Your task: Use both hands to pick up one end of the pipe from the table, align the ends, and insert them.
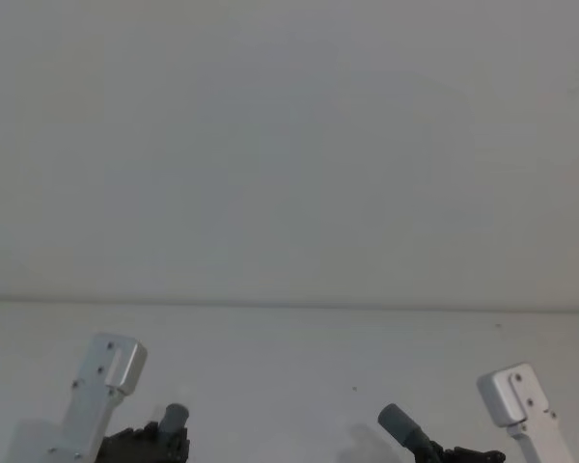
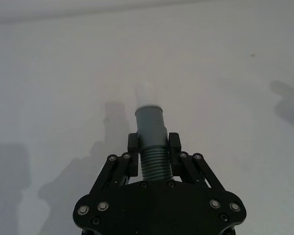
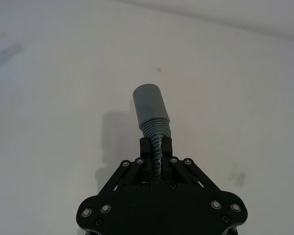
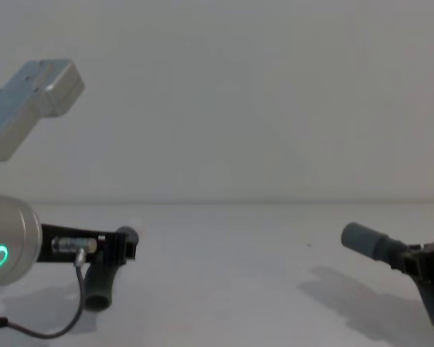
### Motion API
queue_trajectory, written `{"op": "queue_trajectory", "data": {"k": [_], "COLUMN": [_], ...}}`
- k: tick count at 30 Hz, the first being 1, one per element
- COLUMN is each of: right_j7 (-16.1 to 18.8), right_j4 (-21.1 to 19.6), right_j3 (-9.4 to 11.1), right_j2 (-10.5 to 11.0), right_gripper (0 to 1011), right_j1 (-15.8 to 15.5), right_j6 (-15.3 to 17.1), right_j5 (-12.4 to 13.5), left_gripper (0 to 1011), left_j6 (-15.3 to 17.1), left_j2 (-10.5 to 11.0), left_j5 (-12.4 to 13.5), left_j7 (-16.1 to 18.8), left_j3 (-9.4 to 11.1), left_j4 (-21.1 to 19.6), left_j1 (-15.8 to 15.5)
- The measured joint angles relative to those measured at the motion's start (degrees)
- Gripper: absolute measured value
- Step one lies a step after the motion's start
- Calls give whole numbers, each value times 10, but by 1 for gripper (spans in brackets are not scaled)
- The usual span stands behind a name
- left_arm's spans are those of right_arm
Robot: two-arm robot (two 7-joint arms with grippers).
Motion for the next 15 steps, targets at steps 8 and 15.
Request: {"op": "queue_trajectory", "data": {"k": [8,15], "right_j7": [42,88], "right_j4": [-18,-28], "right_j3": [2,3], "right_j2": [32,68], "right_gripper": [92,86], "right_j1": [-13,-24], "right_j6": [-62,-113], "right_j5": [-1,5], "left_gripper": [327,327], "left_j6": [-40,-70], "left_j2": [37,74], "left_j5": [2,-6], "left_j7": [-53,-111], "left_j3": [5,3], "left_j4": [-14,-23], "left_j1": [-4,-8]}}
